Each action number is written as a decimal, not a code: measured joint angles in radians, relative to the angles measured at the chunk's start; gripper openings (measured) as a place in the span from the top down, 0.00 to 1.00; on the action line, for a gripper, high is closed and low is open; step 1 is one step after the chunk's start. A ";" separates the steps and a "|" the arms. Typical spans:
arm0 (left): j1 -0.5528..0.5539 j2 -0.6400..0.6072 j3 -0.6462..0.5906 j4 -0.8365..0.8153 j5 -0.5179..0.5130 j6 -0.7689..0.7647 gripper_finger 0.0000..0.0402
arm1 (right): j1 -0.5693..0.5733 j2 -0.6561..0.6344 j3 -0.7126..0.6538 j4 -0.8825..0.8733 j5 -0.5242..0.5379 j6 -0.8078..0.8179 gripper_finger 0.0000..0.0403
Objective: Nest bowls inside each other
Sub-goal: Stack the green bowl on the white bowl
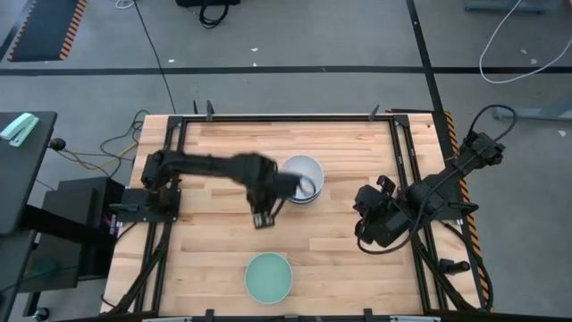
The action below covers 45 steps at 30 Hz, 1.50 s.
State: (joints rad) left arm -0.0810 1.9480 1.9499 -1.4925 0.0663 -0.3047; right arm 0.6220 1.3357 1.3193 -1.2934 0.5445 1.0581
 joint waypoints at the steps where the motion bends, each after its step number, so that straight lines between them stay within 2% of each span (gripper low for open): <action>1: -0.033 0.000 0.000 0.000 -0.013 -0.015 0.82 | 0.010 0.000 0.000 0.000 0.006 0.007 0.97; 12: -0.369 0.000 0.000 -0.002 -0.227 -0.190 0.81 | 0.114 0.000 0.000 0.002 0.078 0.058 0.97; 20: -0.500 0.000 0.000 -0.056 -0.427 -0.316 0.83 | 0.157 0.000 0.000 0.003 0.108 0.069 0.97; 23: -0.513 0.000 0.000 -0.079 -0.505 -0.365 0.83 | 0.167 0.000 0.000 0.003 0.119 0.068 0.97; 27: -0.506 -0.024 0.001 -0.080 -0.548 -0.364 0.83 | 0.167 0.000 0.000 0.003 0.125 0.066 0.97; 33: -0.479 -0.114 -0.053 -0.063 -0.637 -0.365 0.85 | 0.167 0.000 0.000 0.011 0.132 0.046 0.97; 36: -0.466 -0.195 -0.138 0.004 -0.664 -0.365 0.87 | 0.167 0.000 0.000 0.010 0.136 0.043 0.97; 40: -0.448 -0.335 -0.316 0.162 -0.665 -0.357 0.89 | 0.167 0.000 0.000 0.010 0.136 0.042 0.97; 45: -0.411 -0.475 -0.521 0.358 -0.580 -0.370 0.92 | 0.167 0.000 0.000 0.010 0.136 0.042 0.97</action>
State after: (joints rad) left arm -0.4923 1.4730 1.4287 -1.1347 -0.5134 -0.6746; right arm 0.7887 1.3361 1.3193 -1.2835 0.6807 1.1000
